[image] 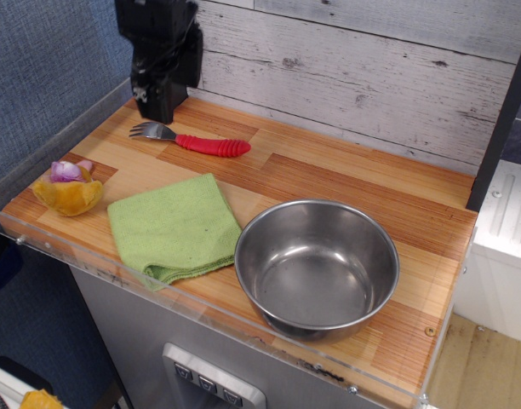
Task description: Place the red fork behind the silver bowl
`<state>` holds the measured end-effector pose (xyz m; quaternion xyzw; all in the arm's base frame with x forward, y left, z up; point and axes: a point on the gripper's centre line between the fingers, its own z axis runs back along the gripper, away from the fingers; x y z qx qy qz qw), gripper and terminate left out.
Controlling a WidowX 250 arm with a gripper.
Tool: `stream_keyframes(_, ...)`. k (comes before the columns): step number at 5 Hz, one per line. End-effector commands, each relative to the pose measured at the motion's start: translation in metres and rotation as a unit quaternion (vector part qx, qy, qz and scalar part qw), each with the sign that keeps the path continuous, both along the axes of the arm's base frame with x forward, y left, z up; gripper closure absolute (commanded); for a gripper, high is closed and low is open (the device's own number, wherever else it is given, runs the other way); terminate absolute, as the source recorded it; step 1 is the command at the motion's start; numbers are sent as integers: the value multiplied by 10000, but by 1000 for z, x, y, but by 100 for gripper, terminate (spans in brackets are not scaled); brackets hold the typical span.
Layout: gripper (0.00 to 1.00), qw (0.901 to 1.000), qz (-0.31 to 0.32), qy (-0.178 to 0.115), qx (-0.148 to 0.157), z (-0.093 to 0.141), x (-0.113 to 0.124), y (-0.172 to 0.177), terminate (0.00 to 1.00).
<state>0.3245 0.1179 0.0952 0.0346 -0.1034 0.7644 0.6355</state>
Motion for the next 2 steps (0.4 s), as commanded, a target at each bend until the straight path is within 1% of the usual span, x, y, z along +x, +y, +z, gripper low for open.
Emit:
stream_keyframes(1,0,9998,165,-136,43,-9,27,9,0)
stream_keyframes(2,0,9996,267,-51,120,-23,36,13,0)
